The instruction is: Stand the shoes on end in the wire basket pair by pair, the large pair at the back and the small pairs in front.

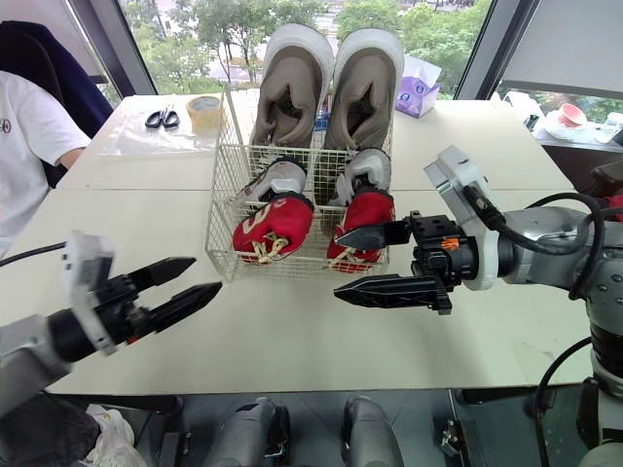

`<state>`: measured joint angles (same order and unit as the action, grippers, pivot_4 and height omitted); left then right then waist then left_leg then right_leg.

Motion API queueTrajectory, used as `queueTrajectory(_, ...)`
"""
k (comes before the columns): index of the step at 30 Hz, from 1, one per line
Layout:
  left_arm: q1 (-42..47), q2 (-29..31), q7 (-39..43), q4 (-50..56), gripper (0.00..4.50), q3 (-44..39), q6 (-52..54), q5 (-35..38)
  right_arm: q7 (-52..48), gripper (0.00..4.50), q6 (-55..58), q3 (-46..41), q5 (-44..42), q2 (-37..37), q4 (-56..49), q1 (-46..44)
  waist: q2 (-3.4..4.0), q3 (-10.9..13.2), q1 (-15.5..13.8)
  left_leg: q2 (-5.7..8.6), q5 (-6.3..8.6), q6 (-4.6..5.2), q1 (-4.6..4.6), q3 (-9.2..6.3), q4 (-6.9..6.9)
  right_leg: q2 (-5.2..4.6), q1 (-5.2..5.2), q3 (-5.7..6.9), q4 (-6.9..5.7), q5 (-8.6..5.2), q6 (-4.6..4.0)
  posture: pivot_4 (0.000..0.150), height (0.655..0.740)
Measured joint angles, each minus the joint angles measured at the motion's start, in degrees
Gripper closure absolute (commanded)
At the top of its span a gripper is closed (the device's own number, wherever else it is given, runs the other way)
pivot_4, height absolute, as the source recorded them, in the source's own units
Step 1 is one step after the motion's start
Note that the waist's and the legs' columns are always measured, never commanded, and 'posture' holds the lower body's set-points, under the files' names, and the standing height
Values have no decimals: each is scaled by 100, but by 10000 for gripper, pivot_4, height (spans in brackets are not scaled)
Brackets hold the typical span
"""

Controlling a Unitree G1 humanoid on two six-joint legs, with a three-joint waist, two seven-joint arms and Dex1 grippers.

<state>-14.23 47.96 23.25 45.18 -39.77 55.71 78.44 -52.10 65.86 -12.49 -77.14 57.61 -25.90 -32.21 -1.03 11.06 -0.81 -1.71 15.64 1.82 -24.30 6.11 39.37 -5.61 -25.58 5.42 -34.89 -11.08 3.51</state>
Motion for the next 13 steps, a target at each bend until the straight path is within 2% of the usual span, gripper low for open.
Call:
queueTrajectory(5,-618,338,539,-521,4480,-265,17,-309,13,0,43,-458,12,427,-30,644,5,0,-15,-1,10,-16,-6,0,-12,1,3,4,32,0,-3,1500,7400)
queueTrajectory(13,-566,386,954,-679,4480,-19,-50,-515,-38,0,119,-970,56,726,-311,1674,17,-5,12,-10,13,-18,-9,3,-23,-2,3,3,57,5,-10,1500,7400)
